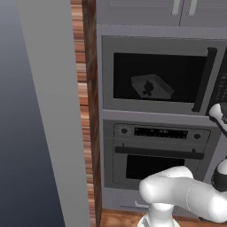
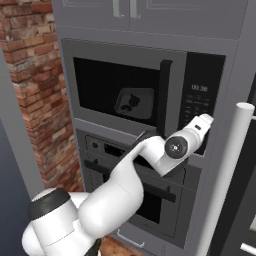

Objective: Place the tupperware containing the shrimp and garlic meal in the microwave. Close the microwave door and press the start button to reheat the meal.

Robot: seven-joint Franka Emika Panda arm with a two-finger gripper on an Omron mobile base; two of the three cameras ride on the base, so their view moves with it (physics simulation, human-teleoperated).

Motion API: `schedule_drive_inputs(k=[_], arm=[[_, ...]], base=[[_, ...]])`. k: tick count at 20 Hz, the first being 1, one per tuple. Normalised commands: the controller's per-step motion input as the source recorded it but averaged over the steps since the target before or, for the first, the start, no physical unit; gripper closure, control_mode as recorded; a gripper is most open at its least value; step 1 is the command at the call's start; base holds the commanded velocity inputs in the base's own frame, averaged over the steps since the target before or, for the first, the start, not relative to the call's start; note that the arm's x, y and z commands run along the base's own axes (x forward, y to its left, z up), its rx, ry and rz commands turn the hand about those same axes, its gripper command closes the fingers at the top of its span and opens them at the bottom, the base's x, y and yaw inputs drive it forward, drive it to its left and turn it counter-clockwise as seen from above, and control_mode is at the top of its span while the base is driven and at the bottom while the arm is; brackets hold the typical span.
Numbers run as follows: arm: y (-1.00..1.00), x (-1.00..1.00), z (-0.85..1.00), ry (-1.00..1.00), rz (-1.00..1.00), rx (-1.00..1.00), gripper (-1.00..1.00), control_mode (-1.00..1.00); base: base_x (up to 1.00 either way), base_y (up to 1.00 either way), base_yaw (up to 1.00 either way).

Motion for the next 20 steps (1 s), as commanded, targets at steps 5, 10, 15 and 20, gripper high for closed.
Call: schedule_drive_inputs(k=[5,10,15,20], arm=[[-0.20,0.32,-0.16,0.00,0.00,0.00,1.00,-1.00],[-0.23,0.33,-0.15,0.00,0.00,0.00,1.00,-1.00],[-0.22,0.35,-0.17,0.00,0.00,0.00,1.00,-1.00],[-0.18,0.47,-0.13,0.00,0.00,0.00,1.00,-1.00]], base=[[0.00,0.00,0.00],[0.00,0.00,0.00],[0.00,0.00,0.00],[0.00,0.00,0.00]])
